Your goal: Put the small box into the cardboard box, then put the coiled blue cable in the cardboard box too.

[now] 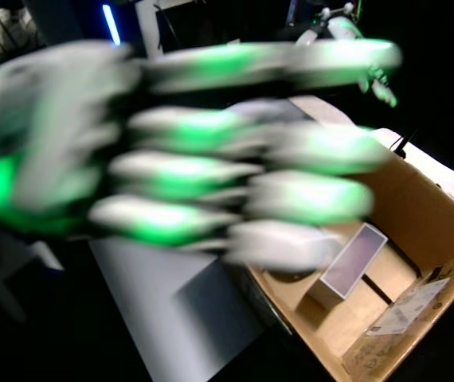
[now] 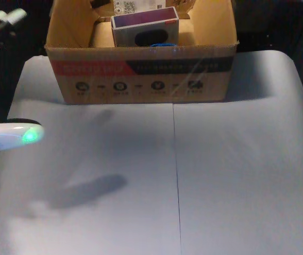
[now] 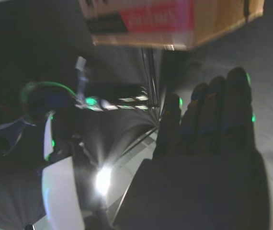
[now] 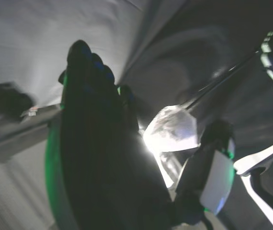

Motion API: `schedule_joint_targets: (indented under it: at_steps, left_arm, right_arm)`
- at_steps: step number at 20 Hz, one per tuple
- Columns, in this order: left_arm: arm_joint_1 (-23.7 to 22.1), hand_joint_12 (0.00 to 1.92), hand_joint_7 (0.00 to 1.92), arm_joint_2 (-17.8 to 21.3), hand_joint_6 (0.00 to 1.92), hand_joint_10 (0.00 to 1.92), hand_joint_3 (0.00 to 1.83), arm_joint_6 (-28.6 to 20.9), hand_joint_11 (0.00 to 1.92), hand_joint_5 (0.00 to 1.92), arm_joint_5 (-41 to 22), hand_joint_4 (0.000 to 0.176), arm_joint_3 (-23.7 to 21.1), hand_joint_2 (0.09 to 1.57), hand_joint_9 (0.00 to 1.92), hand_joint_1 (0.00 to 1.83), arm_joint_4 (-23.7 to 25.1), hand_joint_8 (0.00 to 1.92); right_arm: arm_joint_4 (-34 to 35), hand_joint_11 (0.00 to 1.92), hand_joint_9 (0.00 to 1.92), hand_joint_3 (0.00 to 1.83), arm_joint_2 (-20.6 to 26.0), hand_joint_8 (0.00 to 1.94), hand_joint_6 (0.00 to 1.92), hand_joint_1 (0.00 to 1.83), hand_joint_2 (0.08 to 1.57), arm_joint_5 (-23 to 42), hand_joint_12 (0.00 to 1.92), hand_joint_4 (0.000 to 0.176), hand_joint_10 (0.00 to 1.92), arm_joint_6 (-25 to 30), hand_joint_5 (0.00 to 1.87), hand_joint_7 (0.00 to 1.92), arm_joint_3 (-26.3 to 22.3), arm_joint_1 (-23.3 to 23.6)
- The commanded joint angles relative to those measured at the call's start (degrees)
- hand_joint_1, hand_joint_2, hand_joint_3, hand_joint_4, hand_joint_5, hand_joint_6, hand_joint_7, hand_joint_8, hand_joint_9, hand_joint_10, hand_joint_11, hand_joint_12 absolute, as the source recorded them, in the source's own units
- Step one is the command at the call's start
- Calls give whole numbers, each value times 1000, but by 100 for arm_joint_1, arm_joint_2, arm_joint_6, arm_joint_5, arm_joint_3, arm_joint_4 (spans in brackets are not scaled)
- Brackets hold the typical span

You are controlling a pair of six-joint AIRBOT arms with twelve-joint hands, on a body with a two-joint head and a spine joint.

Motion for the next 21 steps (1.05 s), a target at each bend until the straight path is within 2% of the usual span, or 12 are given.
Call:
schedule_joint_targets:
  at_steps: [1,3,4,6,8,10,12,15,21]
  left_arm:
    - [1,5,2,27,0,1,0,-19,12,17,-916,176,-5,797,4,545,-61,1]
    - [174,0,1,66,0,0,6,-18,0,0,-1217,176,-89,812,0,479,-132,0]
    - [273,0,0,104,0,0,2,-17,0,0,-1362,176,-157,809,0,525,-157,0]
    - [455,0,0,153,0,0,0,-12,0,0,-1616,176,-262,806,0,518,-203,0]
    - [570,0,0,153,0,0,0,17,0,0,-1796,176,-329,796,0,515,-267,0]
    - [635,0,0,151,0,0,0,40,0,0,-1825,176,-378,801,0,466,-313,0]
    - [729,0,0,135,0,0,9,41,0,0,-1878,176,-427,825,0,446,-381,0]
    - [955,0,7,123,0,0,7,40,0,0,-2048,176,-529,833,0,415,-561,1]
    - [978,0,6,92,0,0,3,39,0,0,-2047,176,-531,842,0,381,-587,0]
  right_arm:
    - [165,0,0,0,8,0,2,727,796,1378,0,117,0,24,40,0,-121,-92]
    - [586,0,0,0,75,0,0,753,799,2177,0,151,0,25,20,0,-407,-829]
    - [805,0,0,0,93,0,0,705,769,2624,0,176,0,26,0,0,-557,-1239]
    - [1272,0,0,0,123,0,0,703,763,3451,0,176,0,176,0,0,-810,-2022]
    - [1666,0,0,0,72,0,0,659,739,4144,0,176,0,922,0,0,-884,-2909]
    - [2005,0,0,0,32,2,0,653,754,4656,0,176,0,1365,0,6,-984,-3512]
    - [2277,0,0,0,28,0,0,658,783,5038,0,176,0,1428,0,0,-1223,-4049]
    - [2451,0,0,0,47,2,0,657,780,5124,0,176,0,1475,0,5,-1420,-4491]
    - [2491,0,0,0,42,0,0,638,776,5124,0,176,0,1519,0,0,-1409,-4534]
